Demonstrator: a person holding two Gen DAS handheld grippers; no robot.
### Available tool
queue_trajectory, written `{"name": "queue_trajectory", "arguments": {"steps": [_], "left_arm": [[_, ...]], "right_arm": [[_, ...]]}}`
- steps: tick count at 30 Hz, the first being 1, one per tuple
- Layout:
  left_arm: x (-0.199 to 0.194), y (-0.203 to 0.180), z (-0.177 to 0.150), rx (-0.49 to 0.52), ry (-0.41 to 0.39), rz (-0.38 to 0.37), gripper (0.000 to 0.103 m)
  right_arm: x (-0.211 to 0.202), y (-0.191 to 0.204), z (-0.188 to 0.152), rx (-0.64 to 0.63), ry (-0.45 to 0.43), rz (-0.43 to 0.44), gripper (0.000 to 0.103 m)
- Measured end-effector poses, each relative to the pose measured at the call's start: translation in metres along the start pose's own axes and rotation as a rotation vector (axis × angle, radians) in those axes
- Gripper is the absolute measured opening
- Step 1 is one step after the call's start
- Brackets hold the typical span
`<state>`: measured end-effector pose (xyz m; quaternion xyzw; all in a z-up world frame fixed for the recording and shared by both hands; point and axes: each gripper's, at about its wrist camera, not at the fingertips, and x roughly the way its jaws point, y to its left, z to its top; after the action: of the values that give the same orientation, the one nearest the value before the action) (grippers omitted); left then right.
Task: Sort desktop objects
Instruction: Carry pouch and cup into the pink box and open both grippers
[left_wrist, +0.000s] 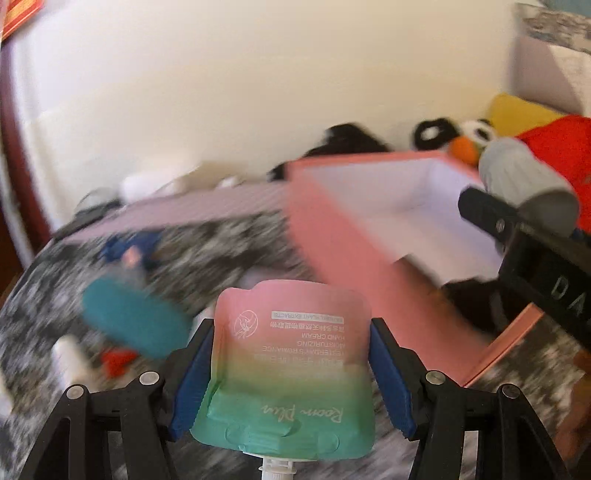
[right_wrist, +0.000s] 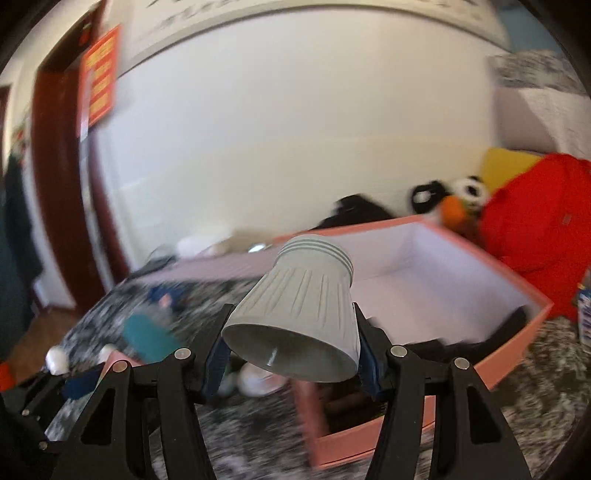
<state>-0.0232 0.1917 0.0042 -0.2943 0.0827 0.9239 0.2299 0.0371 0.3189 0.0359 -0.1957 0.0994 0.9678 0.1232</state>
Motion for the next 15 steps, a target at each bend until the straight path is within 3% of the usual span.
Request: {"name": "queue_trajectory", "arguments": {"steps": [4, 9, 10, 11, 13, 15], "left_arm": [[0.009, -0.057, 0.031, 0.097, -0.039, -0.046, 0.068], [0.041, -0.107, 0.038, 0.191, 0.02, -0.08, 0.07], [0.049, -0.115, 0.035, 0.205, 0.052, -0.103, 0.07], [0.056, -0.122, 0.033, 0.217, 0.082, -0.124, 0.074], [0.062, -0.132, 0.026, 0.236, 0.086, -0.104, 0.085], [0.063, -0.135, 0.022, 0.234, 0.053, -0.07, 0.097]], "right_arm": [[-0.001, -0.062, 0.013, 0.091, 0.004, -0.059, 0.062], [0.014, -0.125, 0.01, 0.198, 0.076, -0.048, 0.063], [0.017, -0.128, 0.008, 0.197, 0.095, -0.05, 0.066], [0.021, -0.132, 0.006, 0.193, 0.116, -0.056, 0.081], [0.024, -0.132, 0.002, 0.178, 0.121, -0.074, 0.102], [0.022, -0.127, 0.001, 0.152, 0.103, -0.084, 0.103]]}}
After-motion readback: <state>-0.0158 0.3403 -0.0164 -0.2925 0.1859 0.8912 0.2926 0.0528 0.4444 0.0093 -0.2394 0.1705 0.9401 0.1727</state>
